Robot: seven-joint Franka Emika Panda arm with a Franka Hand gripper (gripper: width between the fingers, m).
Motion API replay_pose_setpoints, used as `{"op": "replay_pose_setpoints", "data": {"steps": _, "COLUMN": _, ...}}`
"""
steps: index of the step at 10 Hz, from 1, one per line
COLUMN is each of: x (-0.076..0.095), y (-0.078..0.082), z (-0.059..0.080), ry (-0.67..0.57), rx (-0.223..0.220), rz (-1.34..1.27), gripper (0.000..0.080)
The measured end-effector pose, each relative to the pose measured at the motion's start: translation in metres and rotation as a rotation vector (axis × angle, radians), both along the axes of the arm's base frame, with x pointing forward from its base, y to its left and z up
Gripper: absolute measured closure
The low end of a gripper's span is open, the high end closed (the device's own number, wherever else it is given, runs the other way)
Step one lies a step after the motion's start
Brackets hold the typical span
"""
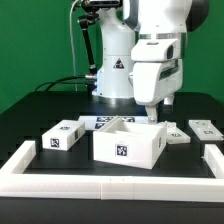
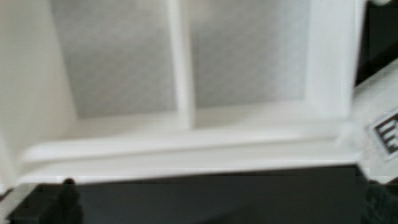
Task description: Assemble cabinet
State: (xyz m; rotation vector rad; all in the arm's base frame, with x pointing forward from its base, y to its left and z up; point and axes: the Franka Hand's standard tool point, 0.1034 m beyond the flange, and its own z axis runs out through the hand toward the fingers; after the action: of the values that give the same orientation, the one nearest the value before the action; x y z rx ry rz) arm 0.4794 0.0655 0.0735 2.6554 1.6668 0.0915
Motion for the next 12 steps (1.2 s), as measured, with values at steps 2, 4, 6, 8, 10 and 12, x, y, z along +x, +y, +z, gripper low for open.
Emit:
{"op": "replay_pose_setpoints", "data": {"steps": 2, "x": -0.016, "y": -0.003, "z": -0.006, "ry": 0.016, "rx": -0.002, "rz": -0.002, "gripper": 0.0001}}
{"op": "replay_pose_setpoints", "data": {"steps": 4, "x": -0.016, "y": -0.003, "z": -0.006, "ry": 0.016, "rx": -0.002, "rz": -0.002, "gripper": 0.0001}}
{"op": "replay_pose_setpoints", "data": {"steps": 6, "x": -0.020, "y": -0.002, "z": -0.013, "ry": 0.015, "rx": 0.002, "rz": -0.001, "gripper": 0.0001}}
{"op": "replay_pose_setpoints", "data": {"steps": 8, "x": -0.042, "y": -0.003, "z": -0.025, "ry": 0.020, "rx": 0.006, "rz": 0.001, "gripper": 0.0001}}
{"op": "replay_pose_setpoints", "data": {"steps": 10, "x": -0.049, "y": -0.003, "z": -0.032, "ry": 0.039, "rx": 0.006, "rz": 0.000, "gripper": 0.0001}}
{"op": "replay_pose_setpoints", "data": {"steps": 12, "x": -0.052, "y": -0.002, "z": -0.043, "ry": 0.048, "rx": 0.011, "rz": -0.002, "gripper": 0.0001}}
